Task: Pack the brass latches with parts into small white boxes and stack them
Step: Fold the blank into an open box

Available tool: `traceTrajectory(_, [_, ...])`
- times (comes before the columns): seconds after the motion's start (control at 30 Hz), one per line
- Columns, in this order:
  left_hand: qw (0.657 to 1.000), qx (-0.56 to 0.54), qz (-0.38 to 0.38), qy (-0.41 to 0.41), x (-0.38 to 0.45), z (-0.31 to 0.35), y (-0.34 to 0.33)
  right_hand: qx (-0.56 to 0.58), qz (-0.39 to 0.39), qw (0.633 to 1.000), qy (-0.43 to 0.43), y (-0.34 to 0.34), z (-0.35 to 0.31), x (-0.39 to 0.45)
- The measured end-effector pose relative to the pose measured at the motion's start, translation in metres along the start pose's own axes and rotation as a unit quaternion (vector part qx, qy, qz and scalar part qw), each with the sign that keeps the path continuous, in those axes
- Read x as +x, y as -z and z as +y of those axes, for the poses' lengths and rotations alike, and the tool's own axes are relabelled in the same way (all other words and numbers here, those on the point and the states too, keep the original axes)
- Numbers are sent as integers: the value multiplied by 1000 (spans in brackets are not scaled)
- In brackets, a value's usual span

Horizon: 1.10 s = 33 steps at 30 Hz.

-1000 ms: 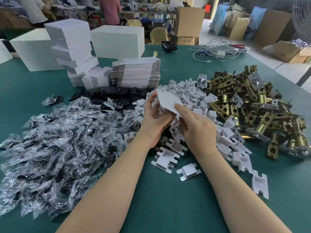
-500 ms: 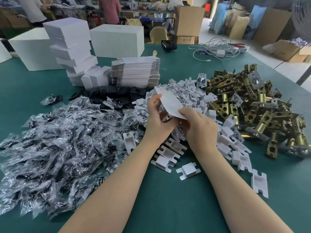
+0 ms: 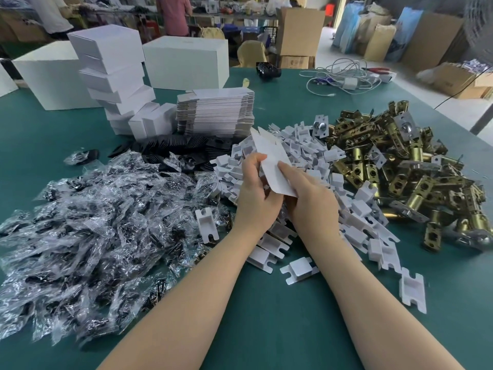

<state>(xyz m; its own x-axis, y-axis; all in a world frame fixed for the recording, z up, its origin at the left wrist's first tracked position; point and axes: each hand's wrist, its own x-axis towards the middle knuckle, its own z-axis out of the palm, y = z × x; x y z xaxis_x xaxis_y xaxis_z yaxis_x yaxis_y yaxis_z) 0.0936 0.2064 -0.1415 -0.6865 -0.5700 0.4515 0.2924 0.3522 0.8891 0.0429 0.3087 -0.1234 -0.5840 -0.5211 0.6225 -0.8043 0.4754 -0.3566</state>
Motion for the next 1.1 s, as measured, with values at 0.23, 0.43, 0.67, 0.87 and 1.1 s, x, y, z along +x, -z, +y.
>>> traceTrajectory(0.23, [998,10,69,11,1,-3,0,-19,18,999,21,-3,-6,0])
traceTrajectory(0.43, [998,47,45,-5,1,-9,2,64,38,989,-124,-4,4,-1])
traceTrajectory(0.67, [999,39,11,16,6,-3,1,96,2,974,-204,-5,7,-2])
traceTrajectory(0.87, [996,89,-23,15,0,1,1,185,28,960,-209,-1,9,-1])
traceTrajectory(1.1, [993,108,-40,24,2,7,-5,340,71,910,-227,4,11,-2])
